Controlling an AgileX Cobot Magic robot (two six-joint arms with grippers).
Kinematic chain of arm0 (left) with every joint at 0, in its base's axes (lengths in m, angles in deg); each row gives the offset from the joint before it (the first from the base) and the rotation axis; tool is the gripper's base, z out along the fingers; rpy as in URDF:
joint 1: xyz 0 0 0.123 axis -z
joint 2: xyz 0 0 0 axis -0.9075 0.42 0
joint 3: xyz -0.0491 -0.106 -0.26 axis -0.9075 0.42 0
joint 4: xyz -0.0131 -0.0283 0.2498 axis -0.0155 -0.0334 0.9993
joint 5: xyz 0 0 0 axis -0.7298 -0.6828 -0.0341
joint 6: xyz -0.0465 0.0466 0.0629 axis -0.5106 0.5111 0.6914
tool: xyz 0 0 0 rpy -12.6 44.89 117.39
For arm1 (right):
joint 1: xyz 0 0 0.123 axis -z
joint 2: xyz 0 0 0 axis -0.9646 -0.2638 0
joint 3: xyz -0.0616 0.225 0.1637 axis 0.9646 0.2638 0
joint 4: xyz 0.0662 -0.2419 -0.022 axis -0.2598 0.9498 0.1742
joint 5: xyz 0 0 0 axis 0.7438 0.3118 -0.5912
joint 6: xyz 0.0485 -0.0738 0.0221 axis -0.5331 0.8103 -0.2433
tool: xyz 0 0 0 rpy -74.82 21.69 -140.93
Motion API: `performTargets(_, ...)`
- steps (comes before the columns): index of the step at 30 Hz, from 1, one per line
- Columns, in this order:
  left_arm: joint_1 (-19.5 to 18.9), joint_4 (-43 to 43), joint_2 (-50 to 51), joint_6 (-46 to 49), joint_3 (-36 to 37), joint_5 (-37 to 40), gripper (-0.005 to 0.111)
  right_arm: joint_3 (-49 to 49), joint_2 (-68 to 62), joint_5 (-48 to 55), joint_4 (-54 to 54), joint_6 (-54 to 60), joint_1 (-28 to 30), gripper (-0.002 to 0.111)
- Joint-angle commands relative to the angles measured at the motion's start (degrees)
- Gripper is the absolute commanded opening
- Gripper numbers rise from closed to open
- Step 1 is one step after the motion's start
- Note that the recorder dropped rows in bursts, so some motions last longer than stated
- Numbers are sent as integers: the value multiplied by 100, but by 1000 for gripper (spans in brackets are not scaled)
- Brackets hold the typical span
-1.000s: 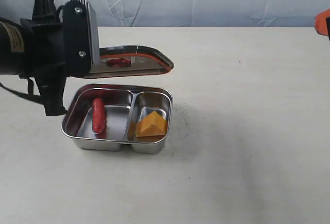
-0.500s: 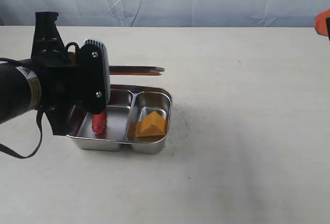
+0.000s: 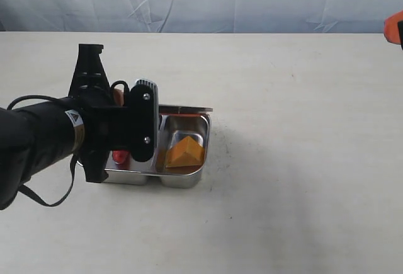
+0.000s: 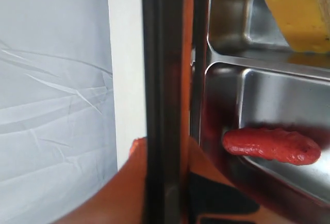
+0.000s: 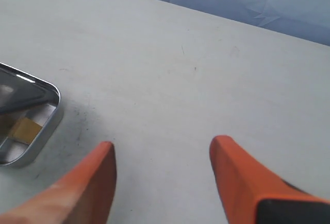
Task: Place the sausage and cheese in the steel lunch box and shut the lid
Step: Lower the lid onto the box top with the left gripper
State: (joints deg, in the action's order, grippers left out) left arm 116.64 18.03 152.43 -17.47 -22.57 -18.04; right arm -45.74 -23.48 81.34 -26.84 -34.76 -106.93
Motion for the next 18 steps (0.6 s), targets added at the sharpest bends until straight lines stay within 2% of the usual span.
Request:
performTargets(1,16,258,122,-294,8,-10,0,-7,26,7,-5,-10,18,55)
performTargets(18,16,38,148,-270,8,-302,0,-7,26,194,-17,-10,18,55)
